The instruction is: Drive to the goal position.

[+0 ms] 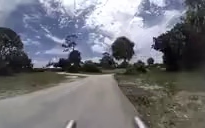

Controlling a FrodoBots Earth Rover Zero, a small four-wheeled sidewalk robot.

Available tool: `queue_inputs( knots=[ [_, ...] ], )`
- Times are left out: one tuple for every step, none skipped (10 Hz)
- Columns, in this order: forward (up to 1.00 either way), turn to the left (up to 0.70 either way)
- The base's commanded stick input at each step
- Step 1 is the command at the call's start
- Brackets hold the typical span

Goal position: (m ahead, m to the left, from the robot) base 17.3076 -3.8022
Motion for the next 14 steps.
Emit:
queue_inputs(
  knots=[
    [0.85,0.00],
    [0.85,0.00],
    [0.85,0.00],
    [0.85,0.00],
    [0.85,0.00],
    [0.85,0.00],
    [0.85,0.00],
    [0.85,0.00],
    [0.85,0.00],
    [0.85,0.00],
    [0.85,0.00],
    [0.85,0.00],
    [0.85,0.00],
    [0.85,0.00]
  ],
)
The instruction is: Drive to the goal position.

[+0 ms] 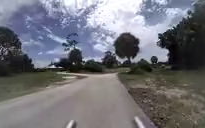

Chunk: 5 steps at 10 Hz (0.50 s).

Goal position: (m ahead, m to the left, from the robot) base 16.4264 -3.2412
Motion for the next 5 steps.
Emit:
queue_inputs(
  knots=[
    [0.85,0.00],
    [0.85,0.00],
    [0.85,0.00],
    [0.85,0.00],
    [0.85,0.00]
  ],
)
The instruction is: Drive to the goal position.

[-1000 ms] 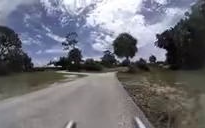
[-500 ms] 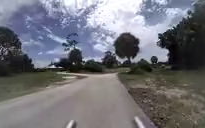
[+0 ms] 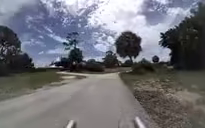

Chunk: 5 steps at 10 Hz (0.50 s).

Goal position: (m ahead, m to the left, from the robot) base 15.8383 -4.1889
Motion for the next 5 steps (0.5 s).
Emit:
queue_inputs(
  knots=[
    [0.85,0.00],
    [0.85,0.00],
    [0.85,0.00],
    [0.85,0.00],
    [0.85,0.00]
  ],
)
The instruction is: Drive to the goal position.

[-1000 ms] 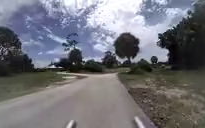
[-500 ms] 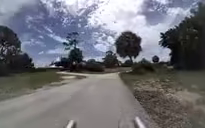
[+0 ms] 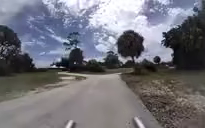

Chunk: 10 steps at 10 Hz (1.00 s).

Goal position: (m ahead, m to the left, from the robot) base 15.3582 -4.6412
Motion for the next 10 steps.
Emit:
queue_inputs(
  knots=[
    [0.85,0.00],
    [0.85,0.00],
    [0.85,0.00],
    [0.85,0.00],
    [0.85,0.00],
    [0.85,0.00],
    [0.85,0.00],
    [0.85,0.00],
    [0.85,0.00],
    [0.85,0.00]
  ],
)
